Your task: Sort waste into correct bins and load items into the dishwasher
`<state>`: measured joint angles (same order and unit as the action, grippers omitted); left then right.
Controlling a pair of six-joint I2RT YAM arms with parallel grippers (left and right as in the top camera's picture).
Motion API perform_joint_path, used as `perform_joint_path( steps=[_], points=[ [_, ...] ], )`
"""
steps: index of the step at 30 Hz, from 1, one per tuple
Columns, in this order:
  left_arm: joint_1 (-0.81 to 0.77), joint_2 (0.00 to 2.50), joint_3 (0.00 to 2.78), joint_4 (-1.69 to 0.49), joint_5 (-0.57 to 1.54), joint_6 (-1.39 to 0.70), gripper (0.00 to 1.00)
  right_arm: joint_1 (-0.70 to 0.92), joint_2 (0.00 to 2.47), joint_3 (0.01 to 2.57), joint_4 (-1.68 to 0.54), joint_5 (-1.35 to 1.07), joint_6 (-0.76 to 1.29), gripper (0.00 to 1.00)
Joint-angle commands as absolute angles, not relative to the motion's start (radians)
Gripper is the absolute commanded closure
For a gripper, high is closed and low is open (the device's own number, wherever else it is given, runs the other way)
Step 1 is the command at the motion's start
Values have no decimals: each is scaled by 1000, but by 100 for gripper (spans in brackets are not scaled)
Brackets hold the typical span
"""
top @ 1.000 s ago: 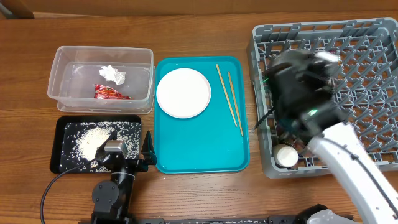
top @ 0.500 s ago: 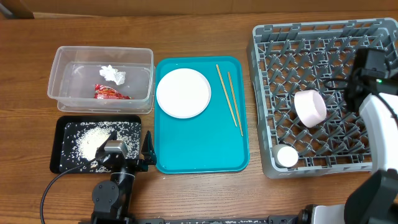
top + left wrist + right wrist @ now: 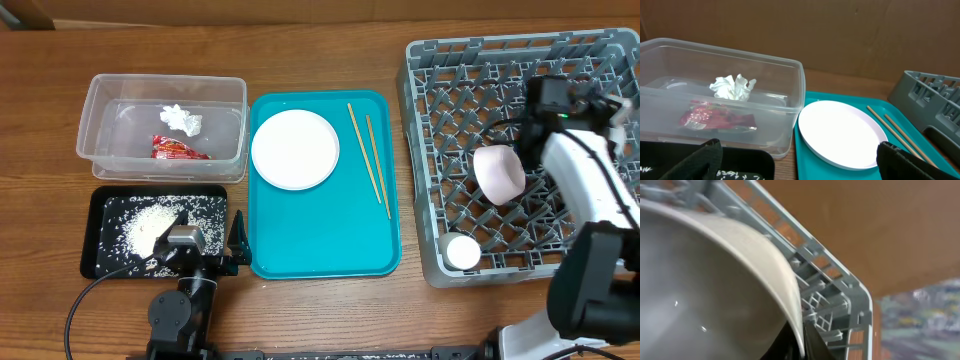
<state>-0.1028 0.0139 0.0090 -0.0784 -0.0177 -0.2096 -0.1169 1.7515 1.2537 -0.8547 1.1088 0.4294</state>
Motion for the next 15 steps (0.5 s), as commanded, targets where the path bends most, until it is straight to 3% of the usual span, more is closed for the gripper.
perform_joint_path(
  steps=[1,5,8,13,15],
  points=[
    [-98,6,5,-77,-7,-216,0,-59,1784,1257,-868,1068,384,92],
    [-98,6,5,-77,-7,-216,0,-17,1781,1257,-886,1092,384,79],
    [-98,6,5,-77,-7,-216,0,22,1768,1257,-904,1092,389,75],
    [-98,6,5,-77,-7,-216,0,96,1748,1257,-928,1092,393,94],
    [-98,6,5,-77,-7,-216,0,113,1748,1257,-941,1092,393,96]
  ],
)
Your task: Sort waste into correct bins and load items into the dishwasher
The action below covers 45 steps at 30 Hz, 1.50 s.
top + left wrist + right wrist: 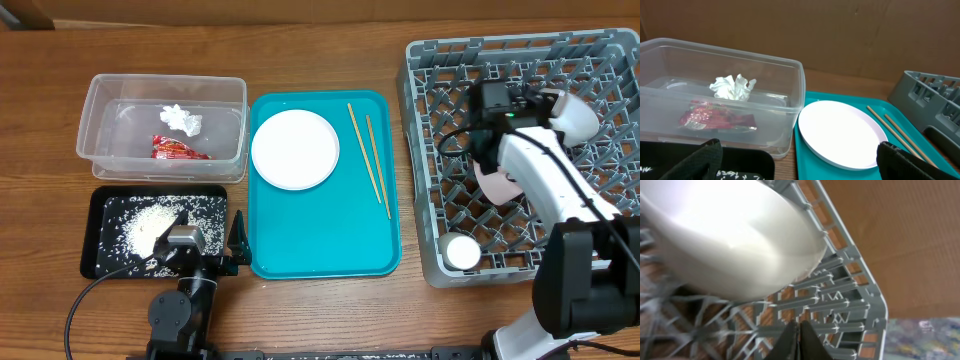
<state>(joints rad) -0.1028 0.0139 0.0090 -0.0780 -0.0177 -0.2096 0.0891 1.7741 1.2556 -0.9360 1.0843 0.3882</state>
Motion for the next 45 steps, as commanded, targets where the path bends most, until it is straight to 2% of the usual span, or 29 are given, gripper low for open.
perform_joint_path(
  steps=[1,10,13,14,16,17,18,22,28,33,43,44,45],
  points=[
    [-98,6,5,-77,-7,-216,0,118,1748,1257,-946,1092,398,96],
    [-98,6,5,-77,-7,-216,0,101,1707,1266,-944,1098,493,96],
    [-98,6,5,-77,-7,-216,0,102,1636,1314,-941,988,491,94],
    [-98,6,5,-77,-7,-216,0,102,1614,1333,-941,935,472,89],
    [-98,6,5,-77,-7,-216,0,99,1561,1391,-941,767,397,67],
    [-98,6,5,-77,-7,-216,0,93,1543,1416,-941,693,359,51],
    [-98,6,5,-77,-7,-216,0,81,1528,1443,-942,608,321,40],
    [-98,6,5,-77,-7,-216,0,-29,1514,1547,-1005,286,253,32],
    [-98,6,5,-77,-7,-216,0,-305,1552,1551,-1046,-25,307,32],
    [-98,6,5,-77,-7,-216,0,-510,1634,1551,-1031,-202,340,43],
    [-98,6,5,-77,-7,-216,0,-526,1813,1551,-993,-256,334,44],
    [-98,6,5,-77,-7,-216,0,-524,1816,1551,-990,-255,333,51],
    [-98,6,5,-77,-7,-216,0,-523,1816,1551,-994,-250,334,64]
  ],
)
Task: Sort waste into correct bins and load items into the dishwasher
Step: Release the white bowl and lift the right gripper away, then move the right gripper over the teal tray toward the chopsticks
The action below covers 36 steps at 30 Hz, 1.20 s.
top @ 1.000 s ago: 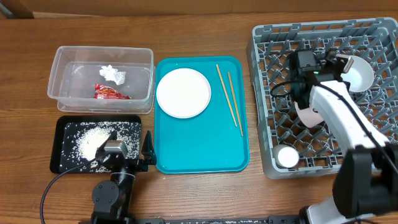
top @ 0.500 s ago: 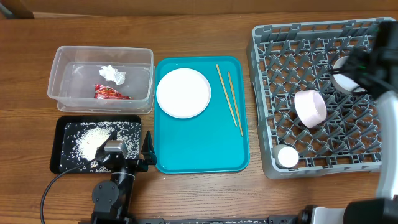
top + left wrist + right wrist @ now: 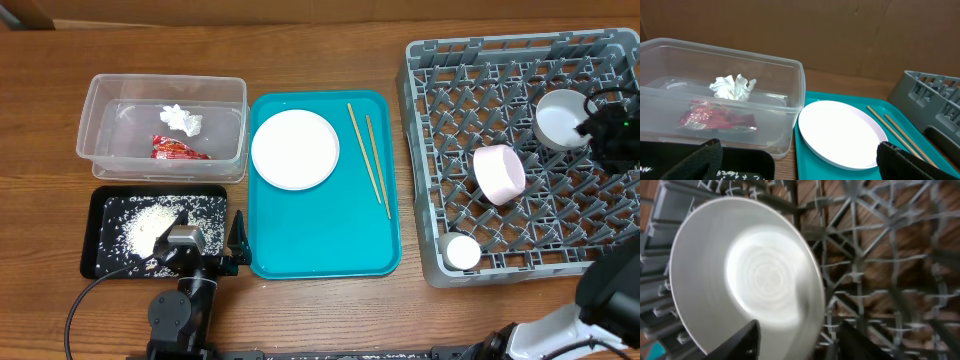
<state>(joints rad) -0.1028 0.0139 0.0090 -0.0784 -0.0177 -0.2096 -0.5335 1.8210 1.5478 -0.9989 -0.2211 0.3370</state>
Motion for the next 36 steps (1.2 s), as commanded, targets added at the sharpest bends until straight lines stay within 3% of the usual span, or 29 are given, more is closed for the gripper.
perform_joint_path(
  steps=[1,3,10,11,12,18,27,30,36],
  points=[
    [-98,6,5,-77,-7,-216,0,-523,1816,1551,-999,-243,338,72],
    [-98,6,5,-77,-7,-216,0,-523,1816,1551,-1017,-205,345,79],
    [-98,6,5,-77,-7,-216,0,-523,1816,1492,-994,-139,345,76],
    [-98,6,5,-77,-7,-216,0,-523,1816,1491,-992,-139,345,82],
    [-98,6,5,-77,-7,-216,0,-523,1816,1492,-990,-139,344,95],
    [-98,6,5,-77,-7,-216,0,-528,1747,1531,-1006,-71,344,96],
    [-98,6,5,-77,-7,-216,0,-400,1502,1532,-1007,478,371,96],
    [-98,6,5,-77,-7,-216,0,-335,1502,1526,-1012,737,380,96],
    [-98,6,5,-77,-7,-216,0,-302,1540,1449,-1012,984,394,96]
  ],
)
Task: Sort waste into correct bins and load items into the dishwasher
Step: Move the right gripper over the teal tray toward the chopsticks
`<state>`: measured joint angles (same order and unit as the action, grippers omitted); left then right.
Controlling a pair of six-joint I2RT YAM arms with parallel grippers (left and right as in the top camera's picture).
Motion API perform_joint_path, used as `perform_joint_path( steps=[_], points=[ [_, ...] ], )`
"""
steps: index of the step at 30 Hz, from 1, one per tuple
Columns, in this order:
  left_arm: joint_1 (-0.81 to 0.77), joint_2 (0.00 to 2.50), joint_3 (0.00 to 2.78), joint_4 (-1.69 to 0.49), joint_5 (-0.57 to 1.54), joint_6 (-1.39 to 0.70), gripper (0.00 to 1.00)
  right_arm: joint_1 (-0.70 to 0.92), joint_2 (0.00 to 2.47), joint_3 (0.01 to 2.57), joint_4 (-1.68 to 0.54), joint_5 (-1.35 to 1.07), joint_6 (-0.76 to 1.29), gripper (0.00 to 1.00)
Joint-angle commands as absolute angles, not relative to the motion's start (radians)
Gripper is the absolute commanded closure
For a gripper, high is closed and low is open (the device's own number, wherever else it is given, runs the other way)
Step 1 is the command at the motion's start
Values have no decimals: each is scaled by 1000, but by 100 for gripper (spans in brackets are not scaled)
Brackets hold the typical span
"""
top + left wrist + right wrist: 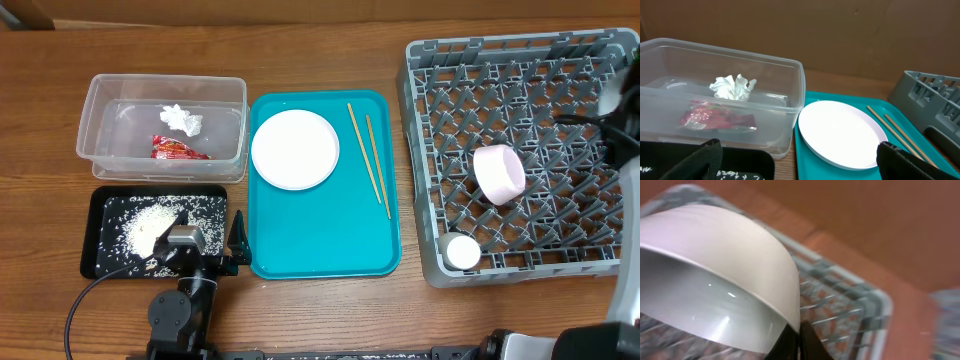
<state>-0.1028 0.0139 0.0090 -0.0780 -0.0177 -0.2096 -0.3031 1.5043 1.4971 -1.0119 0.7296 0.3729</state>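
Observation:
My right gripper [799, 331] is shut on the rim of a white bowl [715, 285], held over the grey dishwasher rack [430, 150] at its far right edge. In the overhead view the right arm [626, 125] barely shows at the frame's edge. A pink bowl [498, 172] and a white cup [462, 251] lie in the rack. The white plate [294, 149] and two chopsticks [370, 160] rest on the teal tray [330, 240]. Low by the tray's front left corner, my left gripper [799, 148] is open and holds nothing.
A clear bin [100, 150] at the back left holds a crumpled tissue [181, 119] and a red wrapper [178, 149]. In front of it a black tray [100, 205] carries scattered rice. Bare wood runs along the table's front.
The right arm has moved with the white bowl from over the rack's right half to the far right edge of the overhead view. The bowl now shows side-on at the wrist. The left arm is unchanged.
The right gripper was over the rack near the pink bowl with the white bowl's rim in it. It then stood further left over the rack, later over the rack's right side with the bowl showing, and now at the far right edge. The left arm never moved.

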Motion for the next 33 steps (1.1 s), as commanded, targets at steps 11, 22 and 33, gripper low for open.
perform_joint_path(
  steps=[11,22,33],
  points=[
    [-98,6,5,-77,-7,-216,0,-277,1648,1333,-952,1029,389,96],
    [-98,6,5,-77,-7,-216,0,-118,1763,1317,-968,1076,390,96],
    [-98,6,5,-77,-7,-216,0,-6,1797,1297,-1014,1125,396,91]
  ],
)
